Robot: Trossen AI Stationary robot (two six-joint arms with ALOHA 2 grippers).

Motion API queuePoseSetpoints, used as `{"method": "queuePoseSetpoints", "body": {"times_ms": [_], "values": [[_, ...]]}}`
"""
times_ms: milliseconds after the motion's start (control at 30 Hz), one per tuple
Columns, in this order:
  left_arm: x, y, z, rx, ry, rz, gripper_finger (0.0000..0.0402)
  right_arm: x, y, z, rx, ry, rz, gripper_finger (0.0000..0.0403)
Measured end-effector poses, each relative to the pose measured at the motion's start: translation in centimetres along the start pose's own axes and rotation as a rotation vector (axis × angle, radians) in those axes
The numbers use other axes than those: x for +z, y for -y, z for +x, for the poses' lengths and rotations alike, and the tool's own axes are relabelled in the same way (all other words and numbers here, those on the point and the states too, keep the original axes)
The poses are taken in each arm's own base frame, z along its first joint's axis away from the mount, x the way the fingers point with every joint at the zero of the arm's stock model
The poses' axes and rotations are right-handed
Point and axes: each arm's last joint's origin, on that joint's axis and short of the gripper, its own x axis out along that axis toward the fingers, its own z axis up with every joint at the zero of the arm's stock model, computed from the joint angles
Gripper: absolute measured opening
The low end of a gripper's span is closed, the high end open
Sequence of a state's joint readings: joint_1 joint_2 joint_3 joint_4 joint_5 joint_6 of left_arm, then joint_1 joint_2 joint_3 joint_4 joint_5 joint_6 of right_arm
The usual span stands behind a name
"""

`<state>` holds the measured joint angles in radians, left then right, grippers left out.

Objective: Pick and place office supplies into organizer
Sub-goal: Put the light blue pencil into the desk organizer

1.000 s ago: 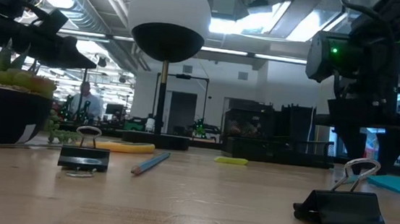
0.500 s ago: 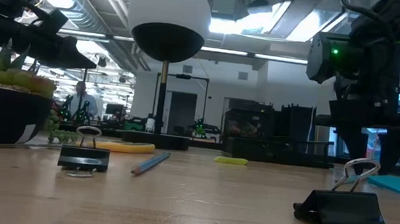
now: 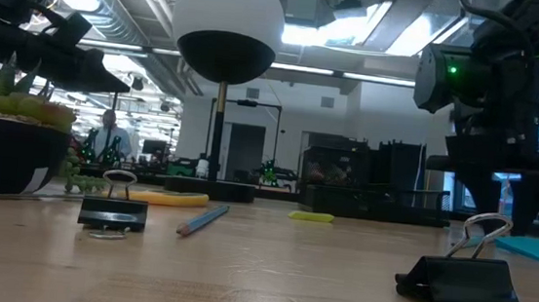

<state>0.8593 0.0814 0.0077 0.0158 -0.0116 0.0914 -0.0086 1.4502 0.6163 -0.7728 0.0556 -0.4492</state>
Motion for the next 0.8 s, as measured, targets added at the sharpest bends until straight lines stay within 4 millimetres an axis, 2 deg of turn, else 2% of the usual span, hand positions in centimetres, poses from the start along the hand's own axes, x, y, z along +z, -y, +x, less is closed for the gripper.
{"method": "queuePoseSetpoints", "body": {"times_ms": [233,800], "values": [[0.01,0.00,0.00,0.000,0.000,0.000,0.0114,0.05,0.01,0.03,-0.002,0.006,-0.001,0.0107],[0.03,0.00,0.00,0.000,0.002,0.000,0.0114,0.12,0.07,0.05,-0.007,0.013,0.000,0.0106]]}}
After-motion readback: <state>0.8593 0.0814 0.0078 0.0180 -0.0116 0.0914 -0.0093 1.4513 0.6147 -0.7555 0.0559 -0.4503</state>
